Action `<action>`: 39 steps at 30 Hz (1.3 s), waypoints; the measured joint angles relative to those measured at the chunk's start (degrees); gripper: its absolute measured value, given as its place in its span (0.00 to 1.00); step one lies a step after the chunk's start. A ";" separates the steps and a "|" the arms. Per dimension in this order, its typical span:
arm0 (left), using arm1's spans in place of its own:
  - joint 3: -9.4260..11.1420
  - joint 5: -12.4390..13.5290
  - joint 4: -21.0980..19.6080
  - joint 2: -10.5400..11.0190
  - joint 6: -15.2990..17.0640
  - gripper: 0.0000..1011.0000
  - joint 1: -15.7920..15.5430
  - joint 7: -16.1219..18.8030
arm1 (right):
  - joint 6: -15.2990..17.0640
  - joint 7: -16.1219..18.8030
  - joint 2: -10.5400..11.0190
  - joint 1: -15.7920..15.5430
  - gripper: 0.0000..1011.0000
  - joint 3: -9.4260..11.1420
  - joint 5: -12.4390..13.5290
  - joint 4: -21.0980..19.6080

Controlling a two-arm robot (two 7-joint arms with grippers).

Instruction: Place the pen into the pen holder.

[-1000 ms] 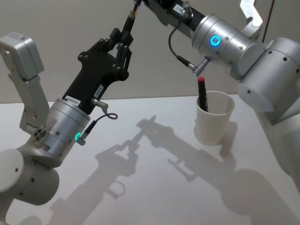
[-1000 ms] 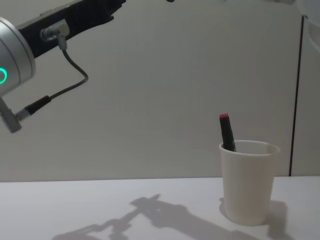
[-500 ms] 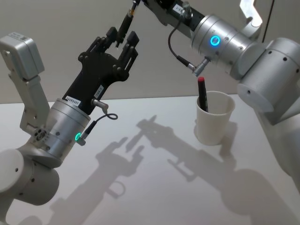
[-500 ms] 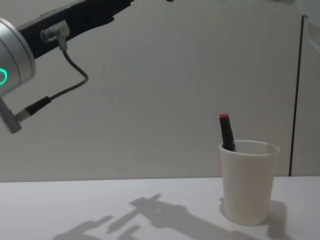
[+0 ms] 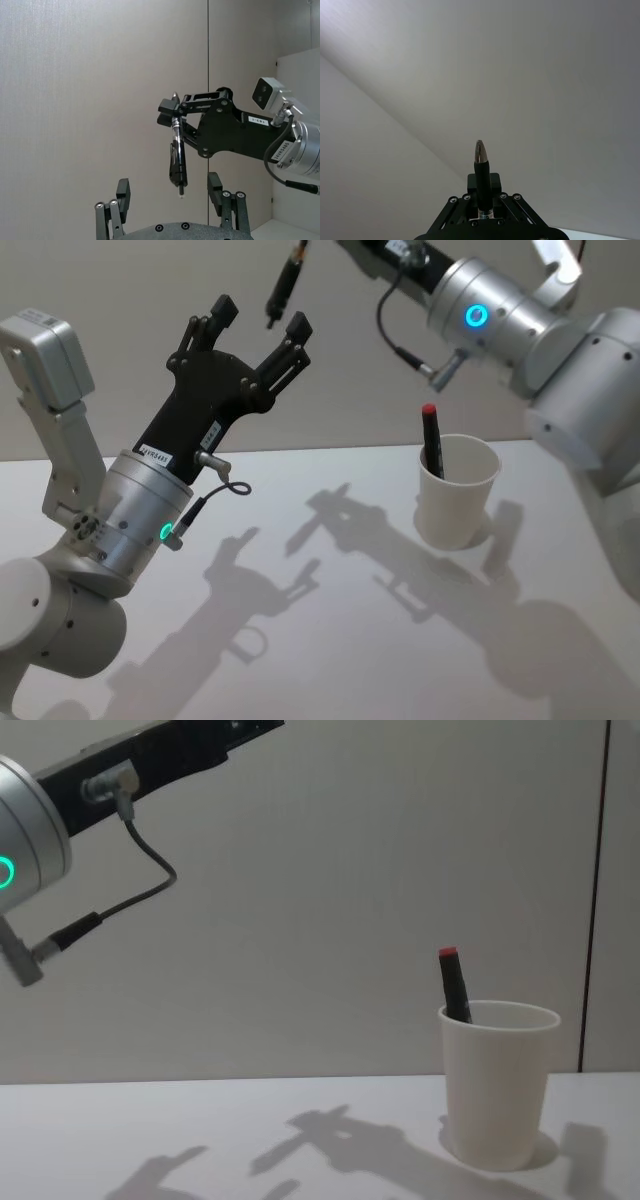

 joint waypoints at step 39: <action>-6.57 0.85 -0.25 6.94 6.70 0.99 -5.78 0.18 | -5.96 1.89 15.55 -6.00 0.14 3.54 -24.61 -8.95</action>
